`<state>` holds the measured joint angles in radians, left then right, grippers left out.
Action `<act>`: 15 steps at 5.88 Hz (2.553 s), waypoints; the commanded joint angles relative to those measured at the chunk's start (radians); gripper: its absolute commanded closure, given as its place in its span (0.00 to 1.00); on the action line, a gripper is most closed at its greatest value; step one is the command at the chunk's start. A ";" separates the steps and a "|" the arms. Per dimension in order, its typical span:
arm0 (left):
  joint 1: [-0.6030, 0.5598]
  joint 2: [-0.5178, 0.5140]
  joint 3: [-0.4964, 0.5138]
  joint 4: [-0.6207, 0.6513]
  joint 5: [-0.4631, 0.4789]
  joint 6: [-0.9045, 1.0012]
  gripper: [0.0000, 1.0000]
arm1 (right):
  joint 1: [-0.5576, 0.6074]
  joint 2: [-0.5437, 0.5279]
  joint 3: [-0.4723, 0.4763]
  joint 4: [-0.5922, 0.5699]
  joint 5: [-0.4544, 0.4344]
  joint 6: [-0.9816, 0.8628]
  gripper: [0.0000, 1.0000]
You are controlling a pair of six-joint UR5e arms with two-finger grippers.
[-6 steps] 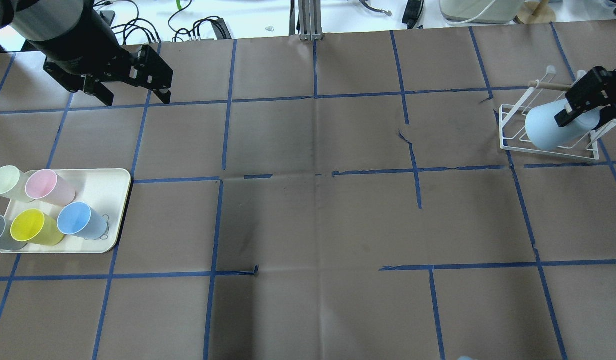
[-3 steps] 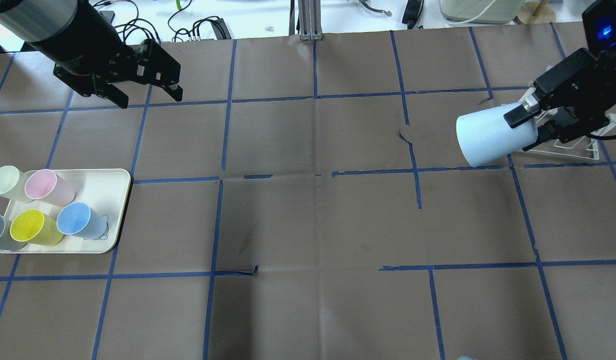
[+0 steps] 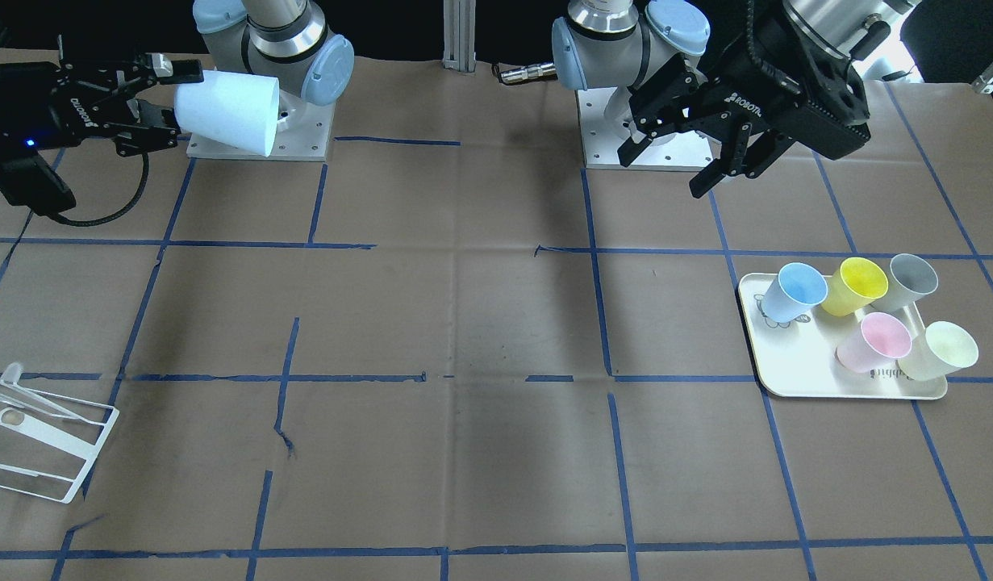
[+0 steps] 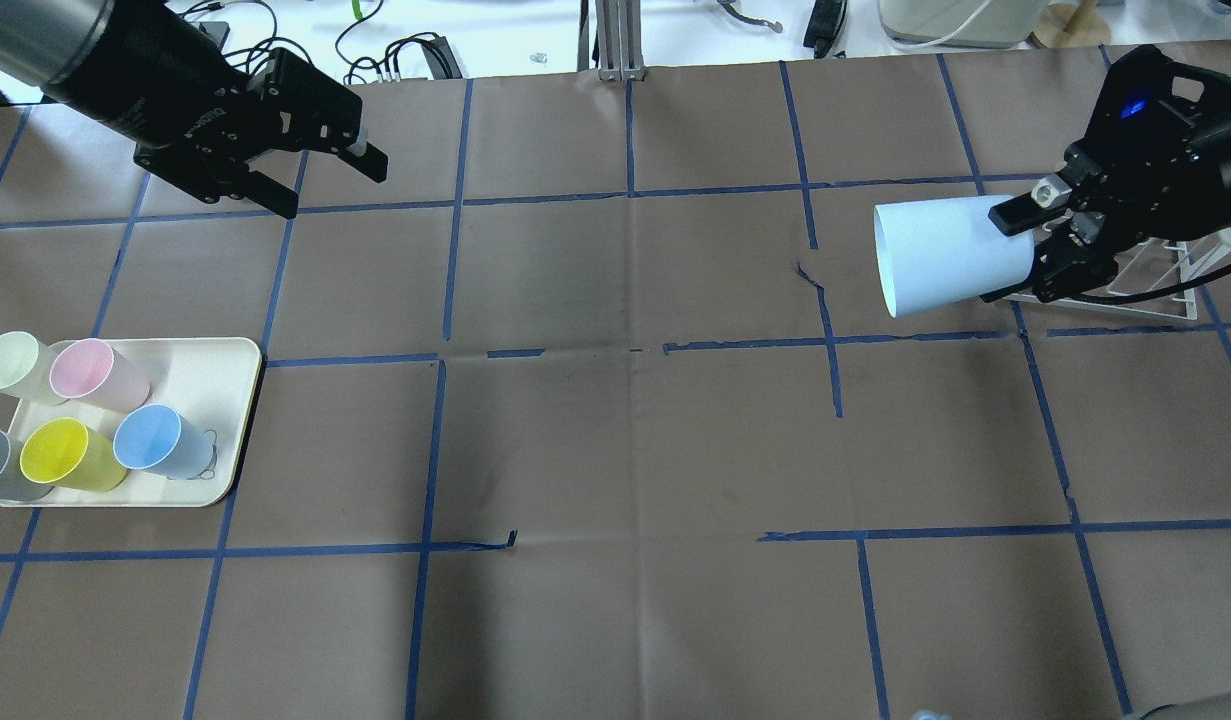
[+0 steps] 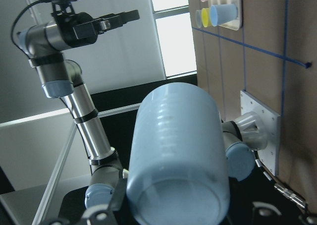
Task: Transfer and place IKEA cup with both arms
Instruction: 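Lift the light blue cup off the dowel with the right gripper and pull it out, then carry the cup toward the left gripper while the left gripper reaches to meet it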
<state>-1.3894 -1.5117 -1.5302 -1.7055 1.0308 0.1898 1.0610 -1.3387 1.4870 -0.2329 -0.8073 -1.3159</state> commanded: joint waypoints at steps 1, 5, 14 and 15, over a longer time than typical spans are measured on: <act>0.068 -0.014 -0.011 -0.165 -0.293 0.098 0.02 | 0.007 0.050 0.010 0.102 0.048 -0.109 0.53; -0.119 -0.034 -0.102 -0.177 -0.756 0.046 0.02 | 0.289 0.029 0.018 0.098 0.494 -0.121 0.52; -0.138 -0.122 -0.182 -0.065 -0.862 0.108 0.03 | 0.333 0.009 0.019 0.102 0.562 -0.129 0.52; -0.154 -0.116 -0.180 -0.063 -0.859 0.108 0.11 | 0.333 0.007 0.019 0.102 0.562 -0.131 0.52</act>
<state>-1.5239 -1.6300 -1.7101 -1.7704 0.1716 0.2976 1.3944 -1.3305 1.5064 -0.1304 -0.2454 -1.4456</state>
